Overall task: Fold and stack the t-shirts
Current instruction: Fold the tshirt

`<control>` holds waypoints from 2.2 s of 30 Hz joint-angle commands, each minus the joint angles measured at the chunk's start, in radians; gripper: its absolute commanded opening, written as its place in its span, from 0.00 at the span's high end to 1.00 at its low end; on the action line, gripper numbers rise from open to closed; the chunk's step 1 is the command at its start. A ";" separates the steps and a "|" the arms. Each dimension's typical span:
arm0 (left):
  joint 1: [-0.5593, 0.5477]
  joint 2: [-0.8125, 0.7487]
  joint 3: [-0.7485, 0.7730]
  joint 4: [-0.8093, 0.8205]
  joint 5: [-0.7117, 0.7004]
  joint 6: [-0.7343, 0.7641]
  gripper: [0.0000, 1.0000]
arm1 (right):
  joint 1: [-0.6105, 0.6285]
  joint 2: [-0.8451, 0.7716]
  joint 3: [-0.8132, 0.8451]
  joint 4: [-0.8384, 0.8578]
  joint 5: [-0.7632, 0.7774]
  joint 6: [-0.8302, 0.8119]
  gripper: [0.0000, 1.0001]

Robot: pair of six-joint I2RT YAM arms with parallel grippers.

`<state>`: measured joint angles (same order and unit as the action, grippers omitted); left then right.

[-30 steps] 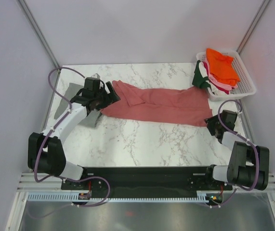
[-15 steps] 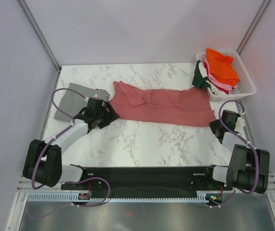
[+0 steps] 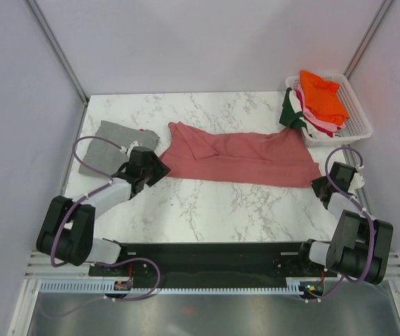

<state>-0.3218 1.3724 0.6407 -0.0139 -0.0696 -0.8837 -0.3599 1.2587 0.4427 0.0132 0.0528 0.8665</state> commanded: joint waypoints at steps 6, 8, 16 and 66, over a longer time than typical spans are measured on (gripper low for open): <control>-0.010 0.088 0.019 0.084 -0.099 -0.026 0.47 | -0.019 0.021 0.001 0.036 -0.044 -0.021 1.00; -0.008 0.099 0.019 0.084 -0.111 -0.024 0.44 | -0.019 0.019 -0.002 0.040 -0.050 -0.020 1.00; -0.008 0.217 0.093 0.086 -0.154 -0.008 0.48 | -0.021 0.019 -0.007 0.048 -0.050 -0.023 1.00; 0.168 -0.290 0.855 -0.713 0.053 0.157 0.98 | 0.079 -0.275 0.941 -0.661 -0.097 -0.155 1.00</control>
<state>-0.1600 1.2171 1.4509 -0.6434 -0.0158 -0.7746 -0.2775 1.0779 1.3354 -0.6010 -0.0807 0.7357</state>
